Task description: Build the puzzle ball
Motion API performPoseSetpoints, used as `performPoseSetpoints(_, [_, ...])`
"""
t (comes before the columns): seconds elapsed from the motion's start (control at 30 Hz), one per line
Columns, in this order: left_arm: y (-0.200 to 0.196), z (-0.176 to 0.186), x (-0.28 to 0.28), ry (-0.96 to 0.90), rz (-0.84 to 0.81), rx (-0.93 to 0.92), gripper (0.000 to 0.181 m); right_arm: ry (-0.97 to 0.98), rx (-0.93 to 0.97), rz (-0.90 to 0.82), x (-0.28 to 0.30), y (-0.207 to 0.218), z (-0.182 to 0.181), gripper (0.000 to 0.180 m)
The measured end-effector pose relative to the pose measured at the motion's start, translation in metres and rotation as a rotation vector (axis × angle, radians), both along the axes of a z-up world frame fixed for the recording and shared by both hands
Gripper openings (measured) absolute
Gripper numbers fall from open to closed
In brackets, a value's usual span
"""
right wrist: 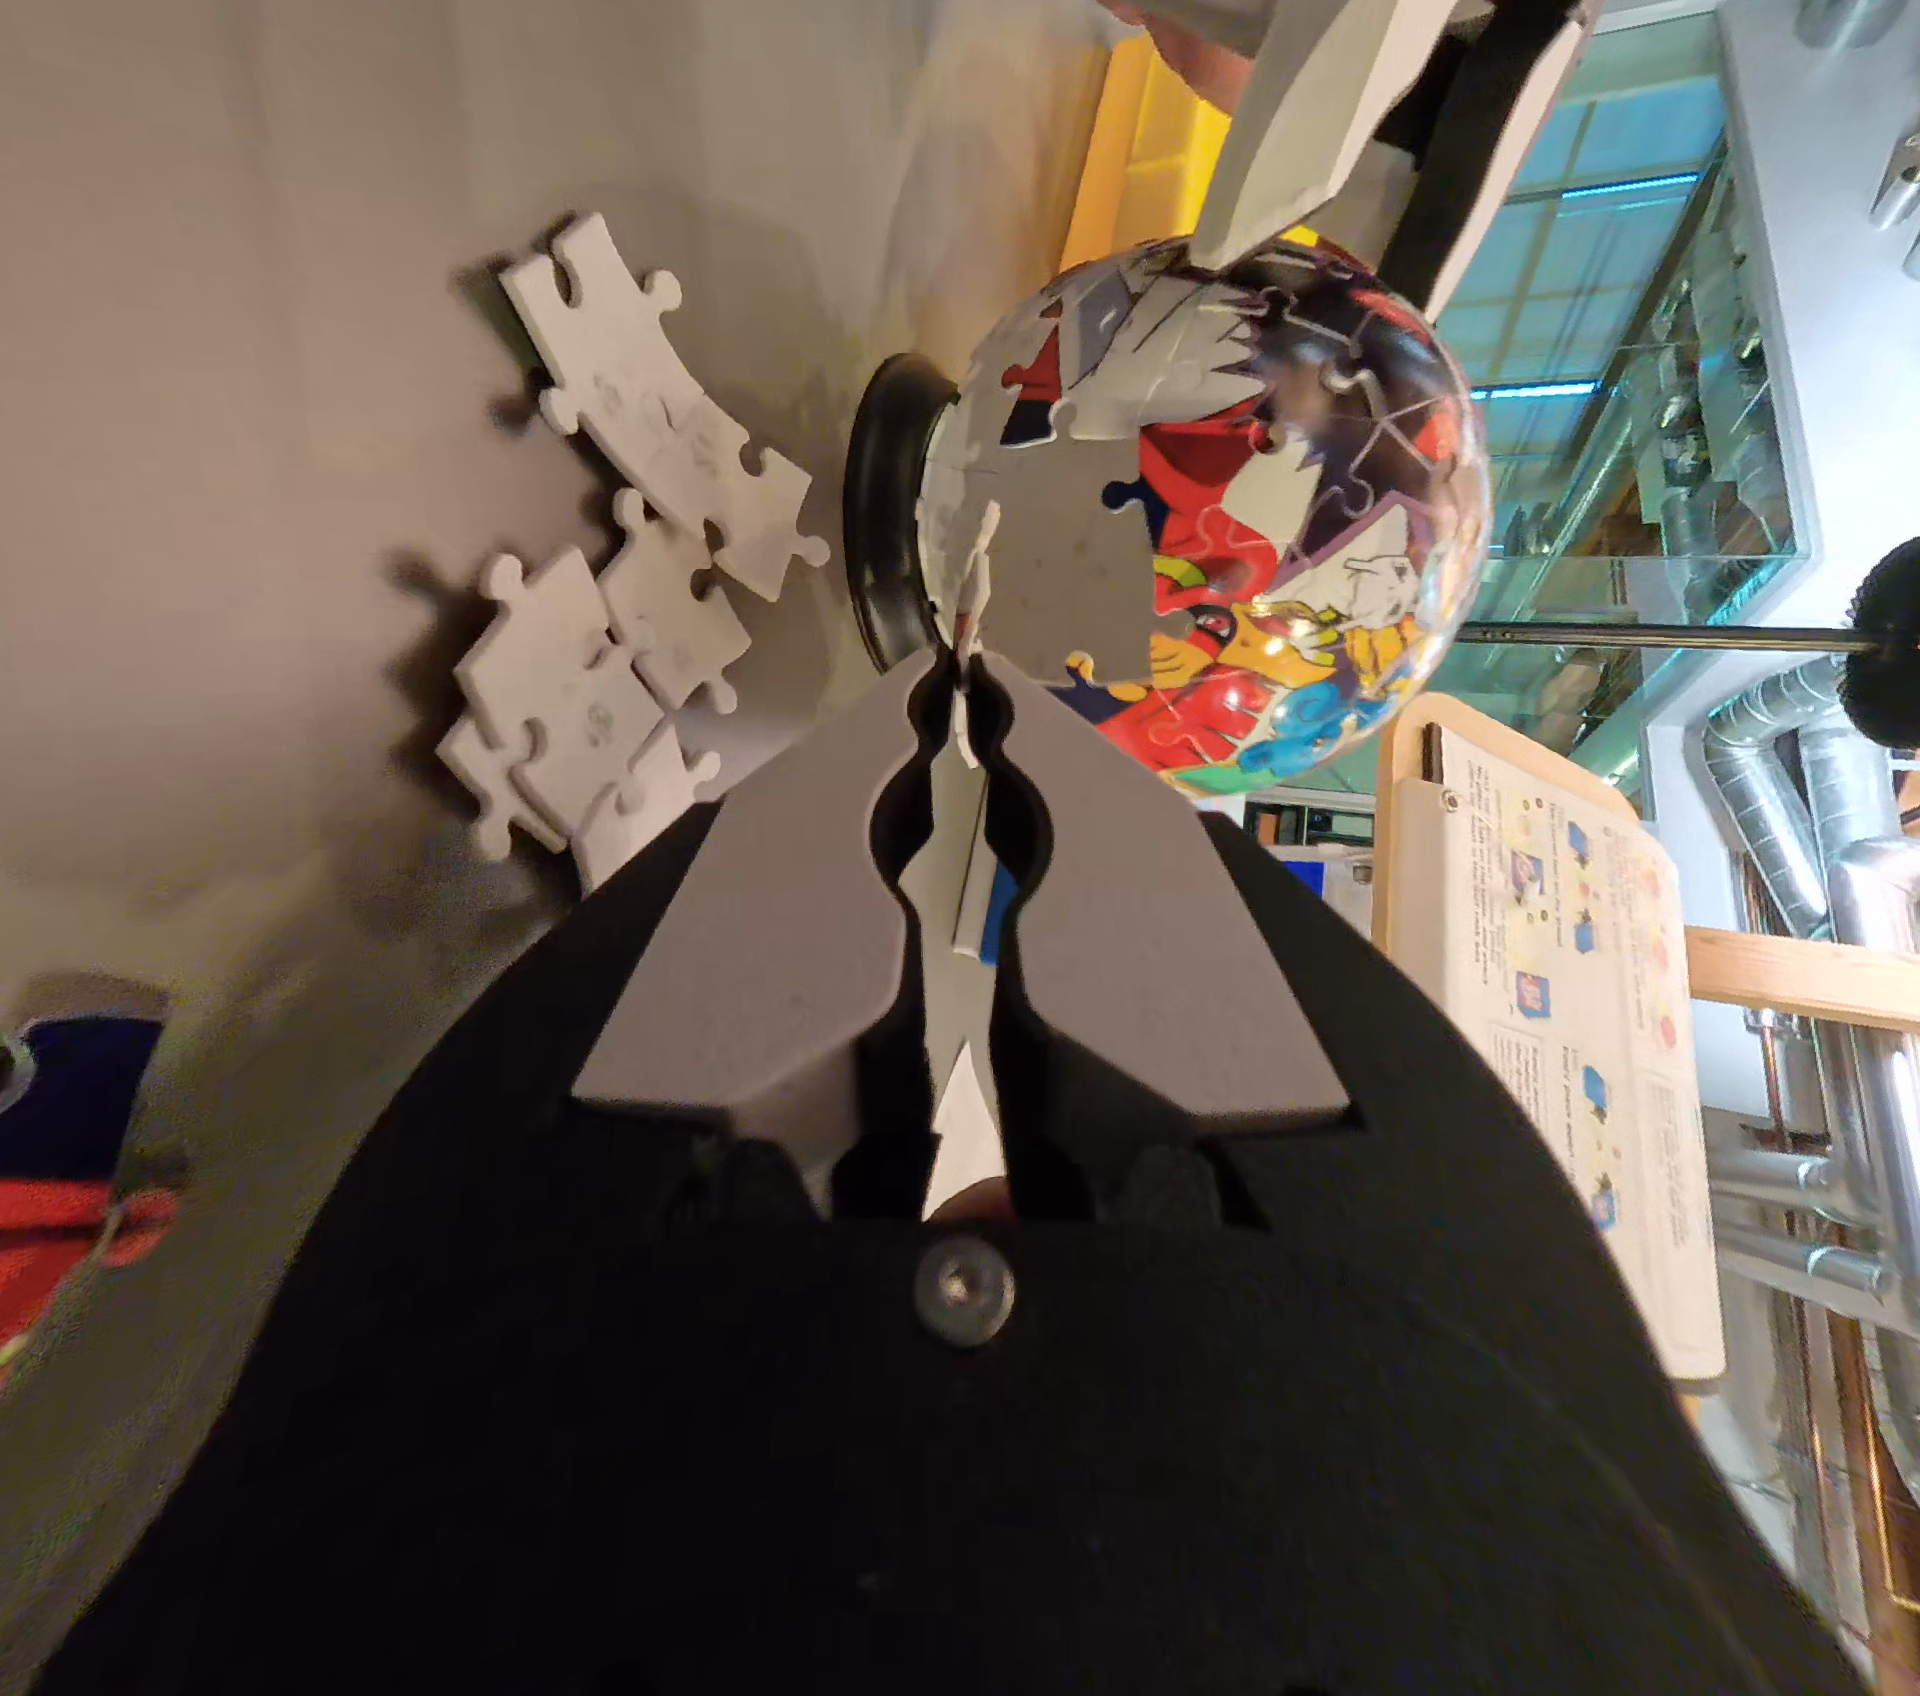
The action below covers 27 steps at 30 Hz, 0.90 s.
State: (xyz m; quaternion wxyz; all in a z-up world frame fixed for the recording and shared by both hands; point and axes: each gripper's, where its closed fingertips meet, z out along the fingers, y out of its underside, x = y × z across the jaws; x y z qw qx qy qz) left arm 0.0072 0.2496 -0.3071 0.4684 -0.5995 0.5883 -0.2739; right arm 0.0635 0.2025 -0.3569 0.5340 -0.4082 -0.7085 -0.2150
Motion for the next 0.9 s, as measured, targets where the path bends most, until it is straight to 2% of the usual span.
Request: performPoseSetpoints(0.9, [0.011, 0.002, 0.007, 0.002, -0.021, -0.030, 0.104, 0.024, -0.037, 0.184, -0.016, 0.012, -0.008, 0.000])
